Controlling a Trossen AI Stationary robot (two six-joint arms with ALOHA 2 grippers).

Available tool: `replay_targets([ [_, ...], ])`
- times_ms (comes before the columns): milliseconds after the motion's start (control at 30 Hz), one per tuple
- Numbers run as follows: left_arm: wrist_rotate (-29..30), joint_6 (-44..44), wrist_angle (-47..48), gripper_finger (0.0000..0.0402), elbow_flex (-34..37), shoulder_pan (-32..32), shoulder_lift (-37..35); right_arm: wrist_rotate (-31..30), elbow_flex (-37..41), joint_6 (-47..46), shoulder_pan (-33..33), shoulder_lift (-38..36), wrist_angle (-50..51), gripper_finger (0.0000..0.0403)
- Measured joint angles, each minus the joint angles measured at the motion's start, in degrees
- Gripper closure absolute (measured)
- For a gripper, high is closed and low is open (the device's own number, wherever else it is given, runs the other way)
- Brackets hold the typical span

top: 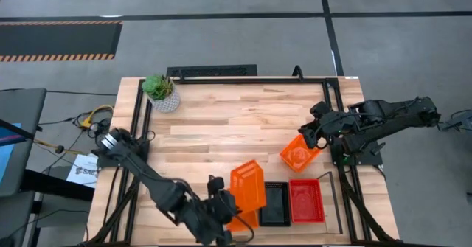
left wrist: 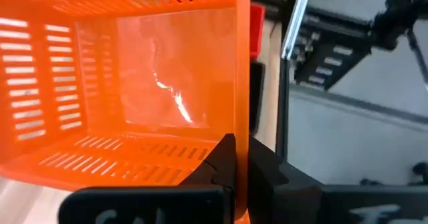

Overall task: Stack baskets on shelf by color
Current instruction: Stack the top orange bin on top of the orange bin on the shelf

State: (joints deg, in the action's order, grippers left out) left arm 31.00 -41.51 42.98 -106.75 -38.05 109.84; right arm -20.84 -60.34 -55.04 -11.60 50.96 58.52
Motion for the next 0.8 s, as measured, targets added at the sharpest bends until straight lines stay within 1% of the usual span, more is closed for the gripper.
replay_targets([
  [100,-1.89,-2.21,9.31,0.0401,-7.3,-0.62,4.4,0.0,0.0,0.52,-0.02,0.0,0.48,0.0285],
  [233,-5.26,-5.34,18.68,0.0401,-14.94,-0.62,9.86,0.0,0.0,1.4,0.0,0.0,1.31,0.0285],
  [333,-9.25,-6.54,21.81,0.0401,-19.36,-0.6,13.28,0.0,0.0,1.57,0.0,0.02,1.28,0.0285],
  [433,-11.48,-6.88,23.16,0.0401,-22.68,-0.6,16.28,0.0,0.0,1.72,0.0,0.02,1.29,0.0285],
  [533,-12.66,-8.03,25.12,0.0401,-24.73,-0.76,17.99,0.0,0.0,1.75,-0.01,0.0,1.32,0.0285],
  [800,-13.89,-14.51,29.65,0.0401,-24.71,-0.95,18.73,0.0,0.0,1.72,-0.01,0.02,1.41,0.0285],
])
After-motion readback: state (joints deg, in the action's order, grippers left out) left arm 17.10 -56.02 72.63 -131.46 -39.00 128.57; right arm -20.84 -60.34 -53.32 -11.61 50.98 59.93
